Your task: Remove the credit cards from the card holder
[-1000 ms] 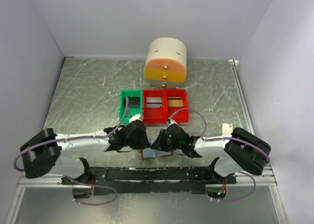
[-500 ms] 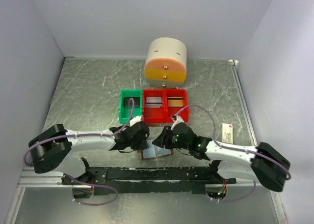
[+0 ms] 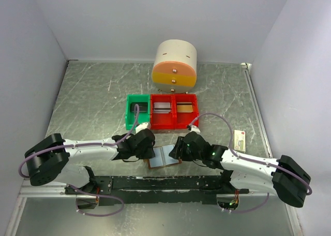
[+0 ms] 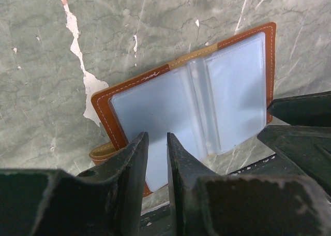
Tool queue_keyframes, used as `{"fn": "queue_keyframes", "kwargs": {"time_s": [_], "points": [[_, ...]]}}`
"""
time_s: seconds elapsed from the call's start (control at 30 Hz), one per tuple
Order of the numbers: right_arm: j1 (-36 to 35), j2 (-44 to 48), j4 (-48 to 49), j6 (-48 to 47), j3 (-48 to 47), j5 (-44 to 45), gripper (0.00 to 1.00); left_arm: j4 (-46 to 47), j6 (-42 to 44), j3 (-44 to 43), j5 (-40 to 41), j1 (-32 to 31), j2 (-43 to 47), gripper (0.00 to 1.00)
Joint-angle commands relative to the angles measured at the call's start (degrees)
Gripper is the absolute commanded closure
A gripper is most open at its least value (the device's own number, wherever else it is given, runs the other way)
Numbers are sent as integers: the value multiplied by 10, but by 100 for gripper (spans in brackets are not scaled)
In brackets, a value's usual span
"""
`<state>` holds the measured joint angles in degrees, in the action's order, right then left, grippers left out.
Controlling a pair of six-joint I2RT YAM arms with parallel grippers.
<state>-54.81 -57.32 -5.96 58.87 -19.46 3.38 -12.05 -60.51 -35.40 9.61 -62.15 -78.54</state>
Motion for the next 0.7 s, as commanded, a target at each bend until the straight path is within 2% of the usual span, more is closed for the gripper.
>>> {"fn": "queue_keyframes", "kwargs": {"time_s": [0.0,0.2,0.37,0.67], "points": [[1,-20,33,-5,6,-19,54,-1,10,5,-6,-3,4,67],[0,-57,2,-5,-9,2,55,-2,9,6,-7,-3,2,67],[0,-47,3,-9,-9,-1,55,-4,11,4,-7,-3,0,68],[1,-38,112,9,19,-72,54,1,10,5,-13,-3,-9,69]]}}
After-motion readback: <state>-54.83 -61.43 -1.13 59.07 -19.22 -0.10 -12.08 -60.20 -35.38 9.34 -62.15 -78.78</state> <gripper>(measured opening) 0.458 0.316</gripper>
